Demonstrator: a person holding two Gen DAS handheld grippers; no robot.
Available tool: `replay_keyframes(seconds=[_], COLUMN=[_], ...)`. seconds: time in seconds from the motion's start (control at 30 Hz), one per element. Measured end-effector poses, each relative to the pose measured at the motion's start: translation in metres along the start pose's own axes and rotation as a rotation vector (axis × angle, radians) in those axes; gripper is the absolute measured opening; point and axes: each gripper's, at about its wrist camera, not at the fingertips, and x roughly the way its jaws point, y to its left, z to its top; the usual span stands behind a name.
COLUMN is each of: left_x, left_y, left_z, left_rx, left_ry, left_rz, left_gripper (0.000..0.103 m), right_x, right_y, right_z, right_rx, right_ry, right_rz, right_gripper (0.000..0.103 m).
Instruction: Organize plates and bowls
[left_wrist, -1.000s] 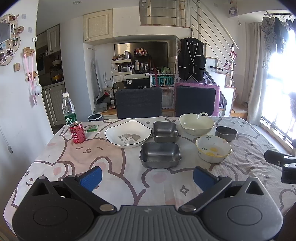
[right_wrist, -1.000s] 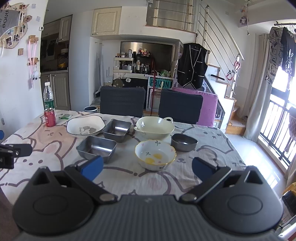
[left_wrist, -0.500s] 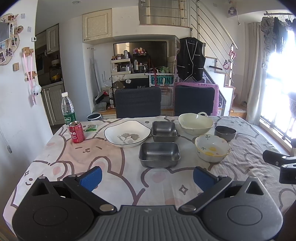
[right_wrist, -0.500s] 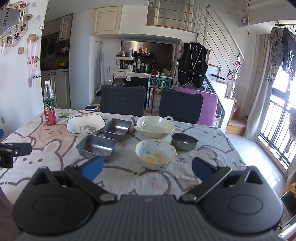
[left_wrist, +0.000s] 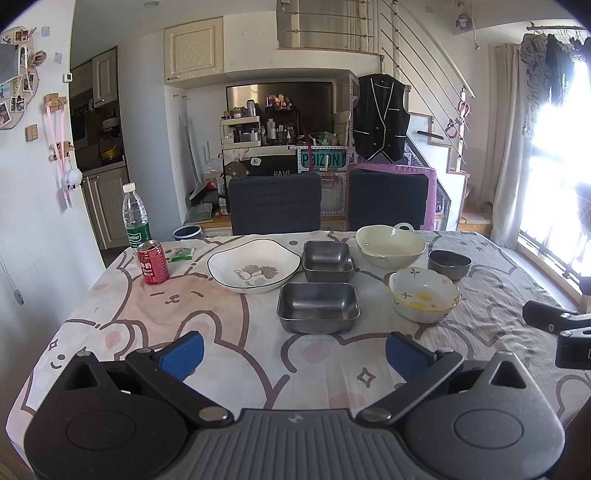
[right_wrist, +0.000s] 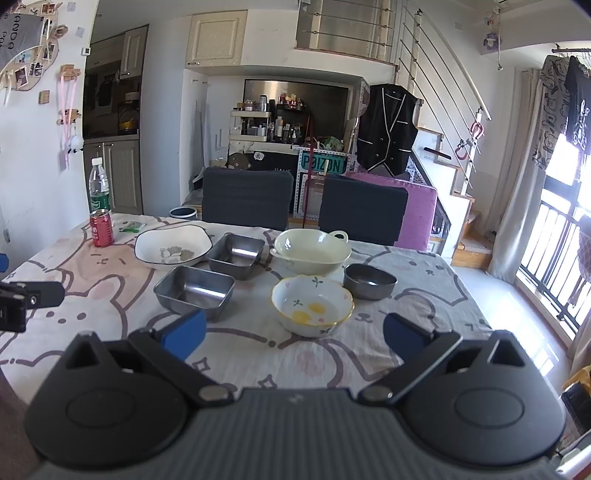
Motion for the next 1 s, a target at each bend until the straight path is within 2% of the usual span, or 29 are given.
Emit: replay_keyframes(seconds=[0.27, 0.63, 0.93, 1.0], left_x=[0.000, 0.000, 0.000, 0.002], left_y=[0.000, -0.028, -0.027, -0.013], left_z=[0.000, -0.008, -0.007, -0.004], left_rx=[-0.001, 0.002, 0.003, 0.002], left_ry=[0.000, -0.002, -0.001, 0.000], left_rz=[-0.002, -0.002, 0.000, 0.005], left_gripper=[0.103, 0.103, 0.103, 0.103], right_x=[0.001, 0.000, 0.003, 0.003], right_y=[0.000, -0.001, -0.002, -0.002], right_z=[0.001, 0.002, 0.005, 0.005], right_rx=[-0.001, -0.001, -0.005, -0.005], right_ry=[0.001, 0.005, 0.012, 0.012], right_rz=[-0.001, -0.001, -0.002, -0.001], right_gripper=[0.103, 0.103, 0.103, 0.103])
